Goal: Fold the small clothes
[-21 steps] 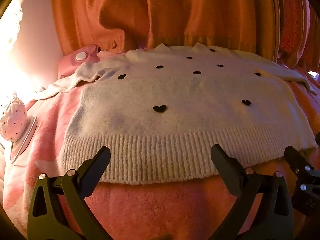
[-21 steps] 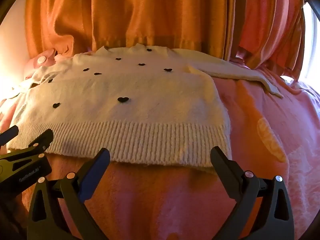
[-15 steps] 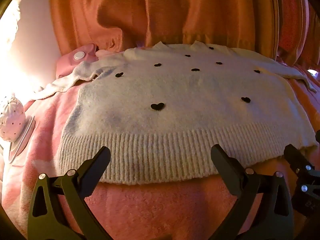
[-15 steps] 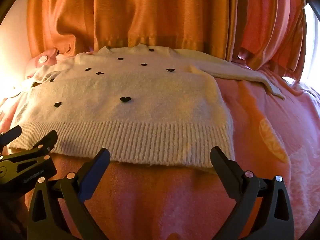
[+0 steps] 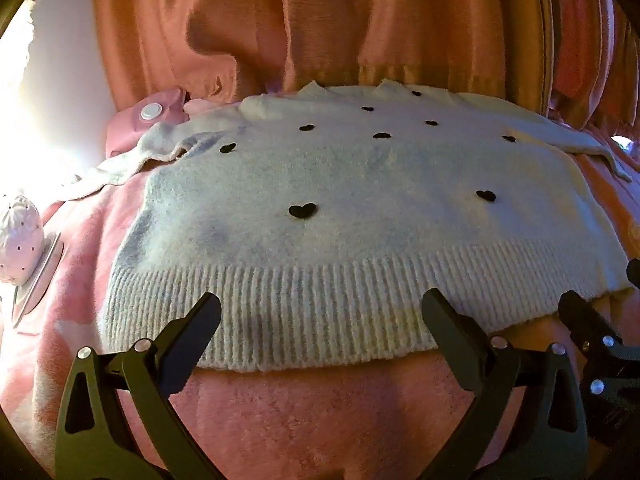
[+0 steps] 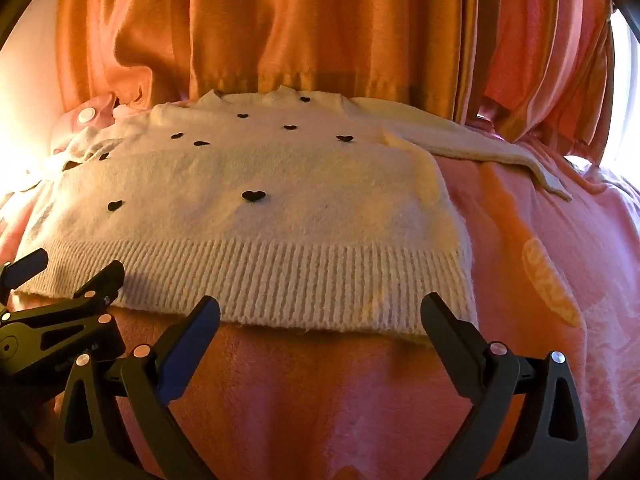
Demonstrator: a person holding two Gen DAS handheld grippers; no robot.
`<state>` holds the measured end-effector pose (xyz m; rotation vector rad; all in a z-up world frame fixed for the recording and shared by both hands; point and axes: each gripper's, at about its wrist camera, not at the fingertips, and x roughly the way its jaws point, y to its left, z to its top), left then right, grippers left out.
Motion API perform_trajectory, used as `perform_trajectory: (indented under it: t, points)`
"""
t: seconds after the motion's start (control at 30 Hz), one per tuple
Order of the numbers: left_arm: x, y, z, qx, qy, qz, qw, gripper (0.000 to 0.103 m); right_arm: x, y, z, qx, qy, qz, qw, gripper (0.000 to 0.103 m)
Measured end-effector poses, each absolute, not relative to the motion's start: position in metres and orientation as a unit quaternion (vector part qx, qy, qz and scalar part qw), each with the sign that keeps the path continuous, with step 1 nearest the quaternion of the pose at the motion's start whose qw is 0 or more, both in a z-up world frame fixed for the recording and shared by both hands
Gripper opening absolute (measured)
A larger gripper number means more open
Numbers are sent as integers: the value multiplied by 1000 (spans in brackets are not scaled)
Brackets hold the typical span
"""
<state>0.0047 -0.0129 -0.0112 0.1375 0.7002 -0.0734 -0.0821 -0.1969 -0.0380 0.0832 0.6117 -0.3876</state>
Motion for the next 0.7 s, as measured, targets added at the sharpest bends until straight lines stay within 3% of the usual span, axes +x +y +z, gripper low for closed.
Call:
perform_trajectory:
  t: [0.7]
  points:
    - [3,-18,-15,70,343,-38,936,98,-81,-194,-39,35,295,-189,936,98]
